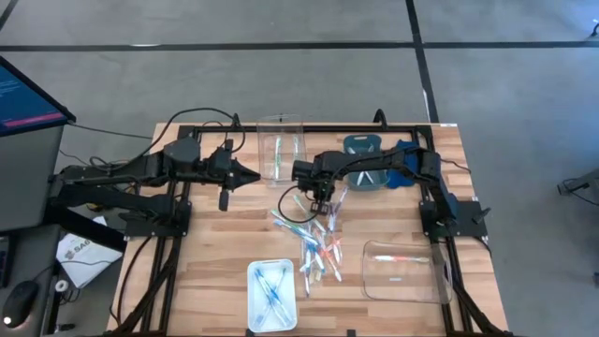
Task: Pick & Place Toothbrushes
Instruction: Put the purple toothbrush into the green bin
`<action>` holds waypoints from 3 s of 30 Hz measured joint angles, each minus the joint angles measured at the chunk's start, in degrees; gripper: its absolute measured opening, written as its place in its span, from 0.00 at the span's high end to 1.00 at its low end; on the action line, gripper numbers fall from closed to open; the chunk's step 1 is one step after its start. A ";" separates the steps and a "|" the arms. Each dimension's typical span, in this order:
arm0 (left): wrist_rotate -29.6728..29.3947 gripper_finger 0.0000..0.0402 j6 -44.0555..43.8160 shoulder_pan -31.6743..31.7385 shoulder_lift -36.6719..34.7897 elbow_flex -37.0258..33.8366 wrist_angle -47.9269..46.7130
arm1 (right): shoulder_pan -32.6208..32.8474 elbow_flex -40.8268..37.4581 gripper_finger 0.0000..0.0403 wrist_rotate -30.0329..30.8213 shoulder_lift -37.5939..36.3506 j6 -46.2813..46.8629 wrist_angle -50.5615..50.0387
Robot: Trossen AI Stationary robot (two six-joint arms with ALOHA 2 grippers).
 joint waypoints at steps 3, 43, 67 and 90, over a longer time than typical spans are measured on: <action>0.00 0.94 0.00 0.00 -0.02 0.00 0.16 | 0.01 0.00 1.00 0.00 0.00 0.42 -1.32; 0.02 0.94 -0.02 0.01 -0.02 0.00 0.96 | 1.39 0.00 0.62 0.26 0.00 9.47 0.82; 0.02 0.94 -0.02 0.00 -0.02 0.00 1.21 | 1.39 0.00 0.53 0.61 0.04 14.15 1.87; 0.02 0.94 -0.02 0.00 -0.02 0.02 1.23 | 1.83 0.00 0.54 1.75 0.63 14.43 2.05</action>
